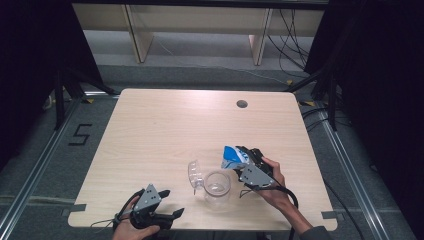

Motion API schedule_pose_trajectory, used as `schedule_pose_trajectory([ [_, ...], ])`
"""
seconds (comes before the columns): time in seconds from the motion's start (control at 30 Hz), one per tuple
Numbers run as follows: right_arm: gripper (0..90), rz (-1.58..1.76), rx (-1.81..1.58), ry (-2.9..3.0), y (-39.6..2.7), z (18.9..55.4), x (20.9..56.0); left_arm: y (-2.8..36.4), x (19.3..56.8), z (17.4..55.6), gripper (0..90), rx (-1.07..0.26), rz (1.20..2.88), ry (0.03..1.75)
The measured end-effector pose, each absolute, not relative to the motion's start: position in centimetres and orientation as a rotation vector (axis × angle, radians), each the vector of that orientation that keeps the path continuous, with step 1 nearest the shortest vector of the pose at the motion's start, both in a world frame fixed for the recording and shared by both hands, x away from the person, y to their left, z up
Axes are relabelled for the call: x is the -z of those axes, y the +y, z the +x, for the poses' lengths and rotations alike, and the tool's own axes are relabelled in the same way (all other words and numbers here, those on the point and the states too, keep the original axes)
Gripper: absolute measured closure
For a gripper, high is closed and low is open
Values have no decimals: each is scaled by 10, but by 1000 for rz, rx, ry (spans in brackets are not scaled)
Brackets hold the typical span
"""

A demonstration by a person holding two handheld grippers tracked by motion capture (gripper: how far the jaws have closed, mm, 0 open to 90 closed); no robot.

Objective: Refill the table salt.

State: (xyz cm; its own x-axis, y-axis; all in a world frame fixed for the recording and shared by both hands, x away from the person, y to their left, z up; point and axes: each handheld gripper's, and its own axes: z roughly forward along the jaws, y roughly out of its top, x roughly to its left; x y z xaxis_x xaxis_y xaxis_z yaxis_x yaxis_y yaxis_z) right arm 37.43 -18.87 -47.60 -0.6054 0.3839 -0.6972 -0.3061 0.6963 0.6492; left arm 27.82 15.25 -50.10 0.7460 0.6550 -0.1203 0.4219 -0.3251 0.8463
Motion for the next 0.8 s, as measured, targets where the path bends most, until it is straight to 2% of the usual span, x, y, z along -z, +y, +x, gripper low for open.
schedule_pose_trajectory([
  [0.8, 409, -59, -832, 1938, -188, 365, 475, 151, 501, 278, 229, -288, 1954, 831],
])
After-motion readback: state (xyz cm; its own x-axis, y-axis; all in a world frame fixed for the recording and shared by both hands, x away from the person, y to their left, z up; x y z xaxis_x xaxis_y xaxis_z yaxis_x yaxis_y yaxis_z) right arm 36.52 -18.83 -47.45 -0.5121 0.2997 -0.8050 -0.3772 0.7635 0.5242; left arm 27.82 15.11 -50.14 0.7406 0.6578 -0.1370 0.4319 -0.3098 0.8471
